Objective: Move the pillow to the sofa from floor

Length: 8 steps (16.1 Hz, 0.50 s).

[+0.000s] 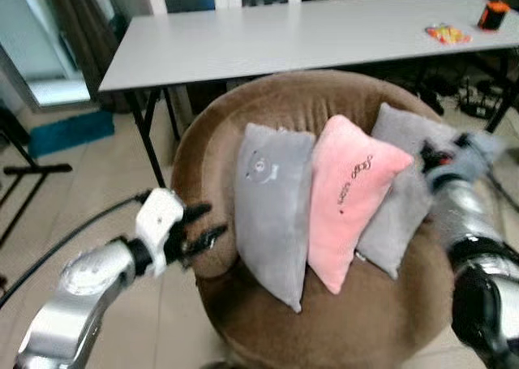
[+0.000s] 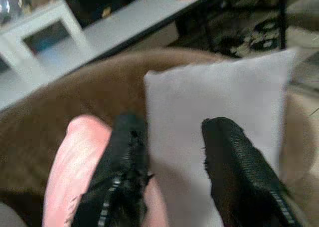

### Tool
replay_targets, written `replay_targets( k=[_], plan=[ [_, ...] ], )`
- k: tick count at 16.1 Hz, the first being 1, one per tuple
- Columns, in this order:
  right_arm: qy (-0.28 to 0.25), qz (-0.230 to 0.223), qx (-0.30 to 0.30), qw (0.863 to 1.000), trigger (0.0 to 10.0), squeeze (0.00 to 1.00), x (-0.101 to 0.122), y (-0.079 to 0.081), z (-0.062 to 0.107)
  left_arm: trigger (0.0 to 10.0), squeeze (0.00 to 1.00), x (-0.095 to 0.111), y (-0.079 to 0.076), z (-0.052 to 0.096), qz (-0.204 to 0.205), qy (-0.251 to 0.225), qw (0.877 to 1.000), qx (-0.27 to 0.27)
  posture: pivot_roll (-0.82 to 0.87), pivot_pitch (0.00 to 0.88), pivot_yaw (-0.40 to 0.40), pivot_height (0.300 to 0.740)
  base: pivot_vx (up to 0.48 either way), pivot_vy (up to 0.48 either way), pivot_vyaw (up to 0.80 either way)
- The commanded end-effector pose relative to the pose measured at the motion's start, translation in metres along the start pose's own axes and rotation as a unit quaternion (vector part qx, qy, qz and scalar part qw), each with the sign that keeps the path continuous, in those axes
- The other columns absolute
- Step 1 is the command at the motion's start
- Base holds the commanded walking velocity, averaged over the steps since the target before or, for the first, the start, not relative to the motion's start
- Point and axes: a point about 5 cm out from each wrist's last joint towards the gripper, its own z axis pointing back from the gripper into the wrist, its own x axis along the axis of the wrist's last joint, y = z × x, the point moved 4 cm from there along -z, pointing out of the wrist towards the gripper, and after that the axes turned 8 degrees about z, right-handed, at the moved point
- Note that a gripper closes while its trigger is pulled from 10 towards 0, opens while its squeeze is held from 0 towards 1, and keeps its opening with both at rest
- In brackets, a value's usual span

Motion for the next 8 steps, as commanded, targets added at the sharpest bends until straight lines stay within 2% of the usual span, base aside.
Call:
replay_targets(
  k=[1,2,3,4,5,6,8],
  plan=[
    [-0.022,0.018,0.041,0.999,10.0,1.0,0.009,0.013,0.004,10.0,0.0,0.003,0.01,-0.004,-0.012,-0.009,0.999,0.036,-0.11,0.0,0.126,0.74,0.0,0.0,0.0],
    [-0.044,0.044,0.068,0.996,10.0,1.0,0.012,0.023,0.022,10.0,0.0,0.01,0.02,-0.008,-0.014,-0.04,0.996,0.082,-0.13,0.0,0.128,0.74,0.0,0.0,0.0],
    [-0.049,0.054,0.079,0.994,10.0,1.0,0.012,0.03,0.033,10.0,0.0,0.014,0.024,-0.009,-0.015,-0.054,0.993,0.105,-0.13,0.0,0.128,0.74,0.0,0.0,0.0],
    [-0.051,0.053,0.093,0.993,10.0,0.6,0.012,0.043,0.051,10.0,0.0,0.018,0.029,-0.009,-0.011,-0.07,0.988,0.14,-0.15,0.0,0.127,0.74,0.0,0.0,0.0],
    [-0.052,0.04,0.11,0.992,10.0,0.0,0.011,0.06,0.072,10.0,0.0,0.019,0.031,-0.007,0.002,-0.085,0.982,0.167,-0.15,0.0,0.125,0.74,0.0,0.0,-0.79],
    [-0.053,0.036,0.117,0.991,10.0,0.0,0.01,0.07,0.085,10.0,0.0,0.018,0.03,-0.005,0.004,-0.09,0.98,0.18,-0.15,0.0,0.122,0.74,0.0,0.0,-0.79],
    [-0.036,0.032,0.108,0.993,10.0,0.0,-0.003,0.084,0.099,10.0,0.0,0.015,0.024,-0.001,0.004,-0.092,0.976,0.199,-0.13,0.0,0.099,0.74,0.0,-0.317,-0.67]
  ],
)
